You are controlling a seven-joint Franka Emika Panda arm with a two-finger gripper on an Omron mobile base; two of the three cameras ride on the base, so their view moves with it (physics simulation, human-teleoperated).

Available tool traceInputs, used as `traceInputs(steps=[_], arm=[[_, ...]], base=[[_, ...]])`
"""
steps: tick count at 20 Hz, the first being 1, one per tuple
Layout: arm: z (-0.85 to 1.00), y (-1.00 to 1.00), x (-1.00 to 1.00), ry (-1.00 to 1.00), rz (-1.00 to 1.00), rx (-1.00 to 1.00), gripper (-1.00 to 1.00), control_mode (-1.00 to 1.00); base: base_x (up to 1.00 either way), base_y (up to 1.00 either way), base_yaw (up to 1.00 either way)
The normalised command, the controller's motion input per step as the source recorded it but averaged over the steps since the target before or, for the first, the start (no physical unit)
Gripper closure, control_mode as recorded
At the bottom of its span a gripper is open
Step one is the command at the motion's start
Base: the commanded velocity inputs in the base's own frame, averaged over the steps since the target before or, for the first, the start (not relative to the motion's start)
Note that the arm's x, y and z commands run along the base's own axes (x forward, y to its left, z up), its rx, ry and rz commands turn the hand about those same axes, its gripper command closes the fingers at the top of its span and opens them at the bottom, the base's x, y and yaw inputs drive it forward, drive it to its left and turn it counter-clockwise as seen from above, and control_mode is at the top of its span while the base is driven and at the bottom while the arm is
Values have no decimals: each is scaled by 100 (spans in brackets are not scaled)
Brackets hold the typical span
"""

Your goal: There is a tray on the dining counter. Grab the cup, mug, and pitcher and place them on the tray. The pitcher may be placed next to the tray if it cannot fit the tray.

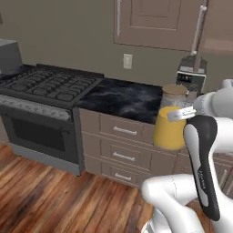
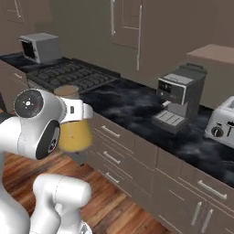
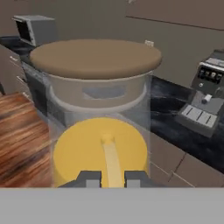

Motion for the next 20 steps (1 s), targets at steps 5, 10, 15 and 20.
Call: traceInputs(steps=[5,10,15,20], arm=[[0,0,0,0,0,0,100,100],[0,0,0,0,0,0,100,100],[0,0,0,0,0,0,100,100],[0,0,0,0,0,0,100,100]], base=[[0,62,80],[38,49,75],[100,47,51],[100,39,36]])
